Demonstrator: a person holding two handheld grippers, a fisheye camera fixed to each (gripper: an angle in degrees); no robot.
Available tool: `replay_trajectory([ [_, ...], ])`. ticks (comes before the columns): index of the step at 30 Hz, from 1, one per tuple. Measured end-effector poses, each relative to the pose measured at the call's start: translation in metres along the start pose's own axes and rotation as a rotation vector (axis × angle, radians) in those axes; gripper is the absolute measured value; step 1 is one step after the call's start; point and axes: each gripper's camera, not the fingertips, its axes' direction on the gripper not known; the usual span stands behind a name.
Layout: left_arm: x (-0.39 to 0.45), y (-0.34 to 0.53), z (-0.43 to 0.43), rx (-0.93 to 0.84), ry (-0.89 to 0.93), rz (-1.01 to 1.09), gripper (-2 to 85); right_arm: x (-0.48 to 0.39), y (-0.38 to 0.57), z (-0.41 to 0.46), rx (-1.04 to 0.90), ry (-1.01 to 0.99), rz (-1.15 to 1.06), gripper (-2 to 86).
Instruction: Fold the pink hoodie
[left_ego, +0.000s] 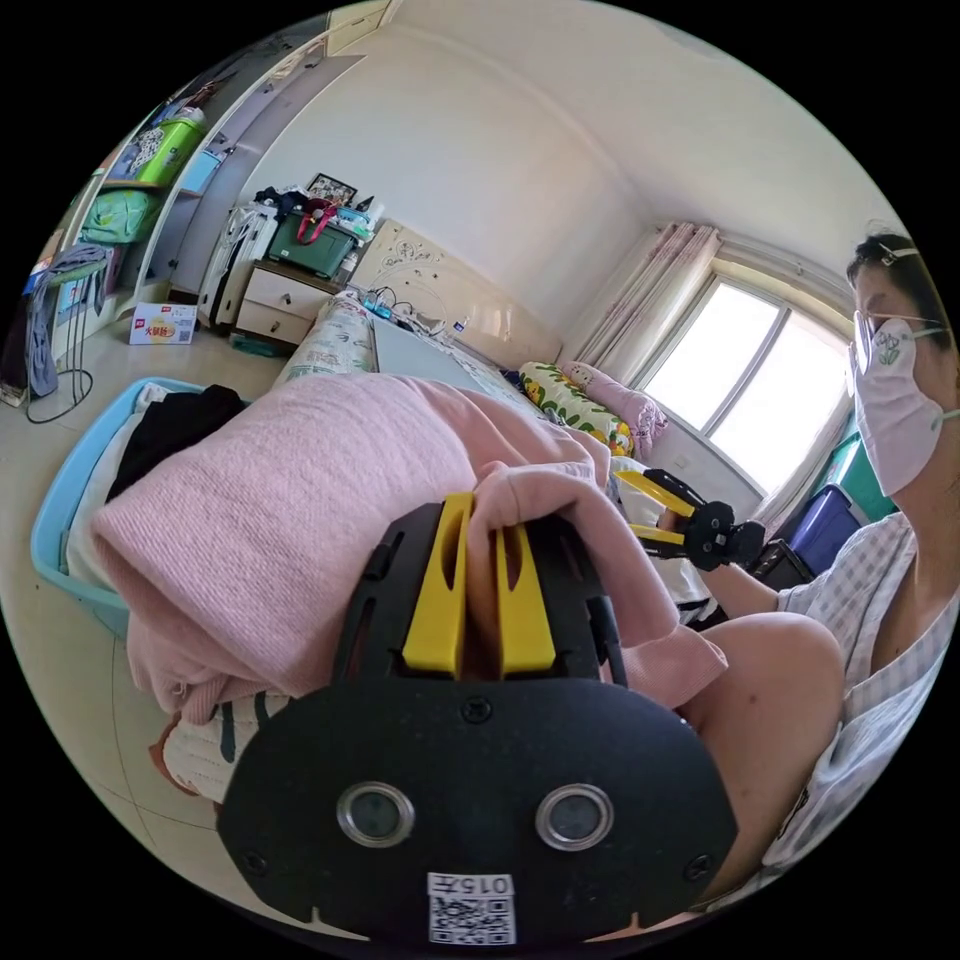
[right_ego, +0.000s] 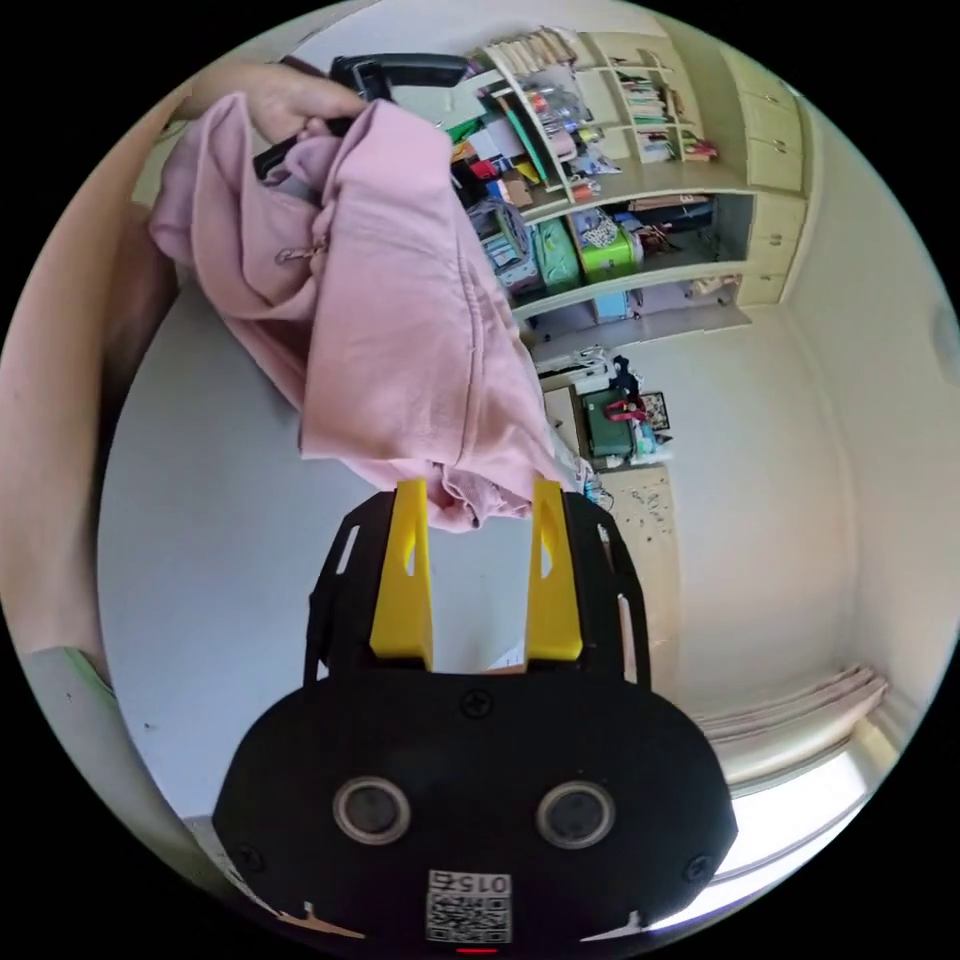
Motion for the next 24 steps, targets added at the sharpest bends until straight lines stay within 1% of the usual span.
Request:
replay_trajectory([
  [2, -0.001, 0.000, 0.001, 0.000, 0.002, -0.002, 1.6, -0.006, -0.010, -0.006, 0.005, 0.064, -0.105, 15.6],
  [5, -0.001, 0.002, 0.002, 0.000, 0.003, -0.001, 1.6, -0.007, -0.014, -0.016, 0.026, 0.172, -0.190, 15.3],
  [7, -0.001, 0.003, 0.003, 0.002, 0.002, 0.001, 1.6, -0.002, -0.012, -0.023, 0.039, 0.229, -0.200, 13.9],
  [10, 0.002, 0.004, 0.005, -0.003, -0.012, 0.001, 1.7, 0.018, -0.003, -0.045, 0.059, 0.321, -0.147, 12.7],
  [13, 0.012, 0.005, 0.008, -0.030, -0.063, 0.019, 1.9, 0.036, 0.007, -0.066, 0.081, 0.365, -0.119, 13.5],
  [15, 0.018, 0.007, 0.010, -0.052, -0.092, 0.031, 2.0, 0.040, 0.012, -0.064, 0.080, 0.340, -0.168, 12.7],
  [16, 0.022, 0.008, 0.013, -0.070, -0.107, 0.046, 2.0, 0.043, 0.015, -0.059, 0.077, 0.308, -0.205, 11.4],
  [18, 0.028, 0.009, 0.018, -0.104, -0.127, 0.074, 2.0, 0.056, 0.020, -0.051, 0.055, 0.224, -0.200, 6.9],
  [20, 0.038, 0.008, 0.024, -0.168, -0.160, 0.124, 1.5, 0.084, 0.026, -0.048, -0.003, 0.121, -0.141, 5.8],
  [22, 0.051, 0.008, 0.028, -0.203, -0.198, 0.162, 0.9, 0.110, 0.029, -0.057, -0.040, 0.092, -0.068, 5.3],
  [24, 0.069, 0.009, 0.028, -0.199, -0.241, 0.212, 0.5, 0.138, 0.029, -0.072, -0.072, 0.077, 0.015, 5.1],
])
